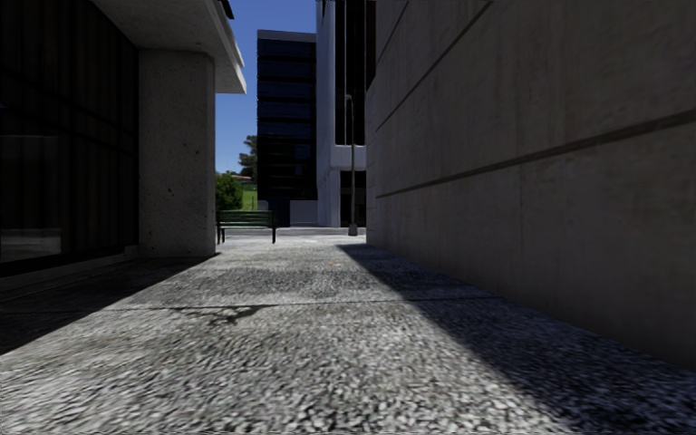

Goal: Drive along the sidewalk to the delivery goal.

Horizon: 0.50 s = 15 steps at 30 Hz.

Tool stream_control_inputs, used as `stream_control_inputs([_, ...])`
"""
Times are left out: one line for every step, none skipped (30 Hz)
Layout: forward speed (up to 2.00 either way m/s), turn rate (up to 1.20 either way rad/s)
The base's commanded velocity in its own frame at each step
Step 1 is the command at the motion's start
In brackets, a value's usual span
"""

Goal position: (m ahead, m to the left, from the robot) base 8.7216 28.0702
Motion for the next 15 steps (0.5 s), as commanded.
stream_control_inputs([2.00,0.16])
stream_control_inputs([2.00,0.16])
stream_control_inputs([2.00,0.00])
stream_control_inputs([2.00,0.00])
stream_control_inputs([2.00,0.00])
stream_control_inputs([2.00,0.00])
stream_control_inputs([2.00,0.00])
stream_control_inputs([2.00,0.00])
stream_control_inputs([2.00,0.00])
stream_control_inputs([2.00,0.00])
stream_control_inputs([2.00,0.00])
stream_control_inputs([2.00,0.00])
stream_control_inputs([2.00,0.00])
stream_control_inputs([2.00,0.00])
stream_control_inputs([2.00,0.00])
